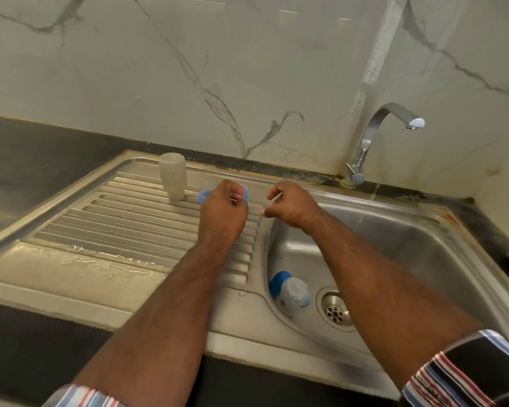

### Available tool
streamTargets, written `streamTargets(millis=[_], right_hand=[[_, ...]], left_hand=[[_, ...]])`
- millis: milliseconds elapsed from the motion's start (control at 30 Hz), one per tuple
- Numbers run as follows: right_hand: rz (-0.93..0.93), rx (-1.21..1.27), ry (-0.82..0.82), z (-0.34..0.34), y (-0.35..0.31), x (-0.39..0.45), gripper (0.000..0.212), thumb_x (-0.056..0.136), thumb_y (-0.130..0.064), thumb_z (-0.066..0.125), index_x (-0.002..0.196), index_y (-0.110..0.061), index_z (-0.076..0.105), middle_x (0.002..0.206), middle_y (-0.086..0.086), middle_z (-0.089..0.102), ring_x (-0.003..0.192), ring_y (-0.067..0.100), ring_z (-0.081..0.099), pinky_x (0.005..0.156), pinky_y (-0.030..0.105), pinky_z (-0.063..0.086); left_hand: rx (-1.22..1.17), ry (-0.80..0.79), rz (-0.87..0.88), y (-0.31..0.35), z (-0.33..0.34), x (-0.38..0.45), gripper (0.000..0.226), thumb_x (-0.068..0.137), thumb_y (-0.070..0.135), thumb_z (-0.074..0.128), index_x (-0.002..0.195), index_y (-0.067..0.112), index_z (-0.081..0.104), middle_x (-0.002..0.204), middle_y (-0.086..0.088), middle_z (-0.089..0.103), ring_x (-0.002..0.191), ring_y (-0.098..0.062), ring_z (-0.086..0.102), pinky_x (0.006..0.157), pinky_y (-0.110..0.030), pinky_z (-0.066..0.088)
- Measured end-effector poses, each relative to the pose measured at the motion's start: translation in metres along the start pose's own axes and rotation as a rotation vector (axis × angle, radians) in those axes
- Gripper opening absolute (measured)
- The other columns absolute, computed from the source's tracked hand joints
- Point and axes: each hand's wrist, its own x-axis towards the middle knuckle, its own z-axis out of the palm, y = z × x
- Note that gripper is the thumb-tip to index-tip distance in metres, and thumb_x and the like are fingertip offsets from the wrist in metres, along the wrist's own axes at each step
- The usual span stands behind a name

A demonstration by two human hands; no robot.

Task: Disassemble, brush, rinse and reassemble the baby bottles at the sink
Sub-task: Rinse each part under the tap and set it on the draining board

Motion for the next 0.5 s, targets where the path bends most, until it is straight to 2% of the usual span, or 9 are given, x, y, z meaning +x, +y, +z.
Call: streamTargets(millis=[100, 200, 333, 433, 500], right_hand=[[0.083, -0.194, -0.240, -0.018, 0.023, -0.027, 0.025, 0.084, -0.026, 0.079, 0.101, -0.016, 0.064, 0.094, 0.005, 0.068, 0.086, 0.023, 0.069, 0.075, 0.036, 0.059], [0.234, -0.368, -0.480, -0.015, 0.042, -0.054, 0.030, 0.086, -0.036, 0.077, 0.104, -0.020, 0.060, 0.097, 0.004, 0.064, 0.082, 0.019, 0.068, 0.071, 0.031, 0.059], [0.336, -0.469, -0.501, 0.009, 0.056, -0.073, 0.060, 0.080, -0.051, 0.080, 0.122, -0.014, 0.059, 0.102, 0.008, 0.066, 0.084, 0.024, 0.072, 0.082, 0.039, 0.061], [0.337, -0.473, -0.481, 0.023, 0.058, -0.081, 0.058, 0.080, -0.048, 0.080, 0.122, -0.013, 0.061, 0.108, 0.007, 0.066, 0.092, 0.023, 0.070, 0.087, 0.038, 0.059], [0.345, -0.448, -0.497, 0.024, 0.058, -0.082, 0.053, 0.078, -0.044, 0.082, 0.116, -0.012, 0.063, 0.105, 0.008, 0.068, 0.084, 0.021, 0.072, 0.079, 0.034, 0.061]], left_hand=[[0.091, -0.160, 0.072, 0.003, 0.014, -0.012, 0.019, 0.092, 0.007, 0.061, 0.105, 0.021, 0.065, 0.095, 0.009, 0.063, 0.090, -0.010, 0.060, 0.070, -0.013, 0.038], [0.140, -0.295, 0.105, 0.009, 0.026, -0.025, 0.019, 0.097, 0.011, 0.058, 0.111, 0.021, 0.065, 0.099, 0.009, 0.065, 0.090, -0.009, 0.060, 0.069, -0.012, 0.040], [0.167, -0.406, 0.145, 0.021, 0.035, -0.038, 0.025, 0.098, 0.009, 0.054, 0.117, 0.019, 0.066, 0.107, 0.005, 0.069, 0.100, -0.013, 0.065, 0.087, -0.024, 0.050], [0.168, -0.429, 0.162, 0.026, 0.040, -0.044, 0.025, 0.096, 0.007, 0.056, 0.114, 0.019, 0.068, 0.109, 0.001, 0.071, 0.101, -0.015, 0.066, 0.094, -0.033, 0.053], [0.163, -0.433, 0.169, 0.030, 0.045, -0.046, 0.024, 0.096, 0.006, 0.056, 0.113, 0.018, 0.068, 0.108, 0.001, 0.072, 0.101, -0.015, 0.066, 0.095, -0.032, 0.053]])
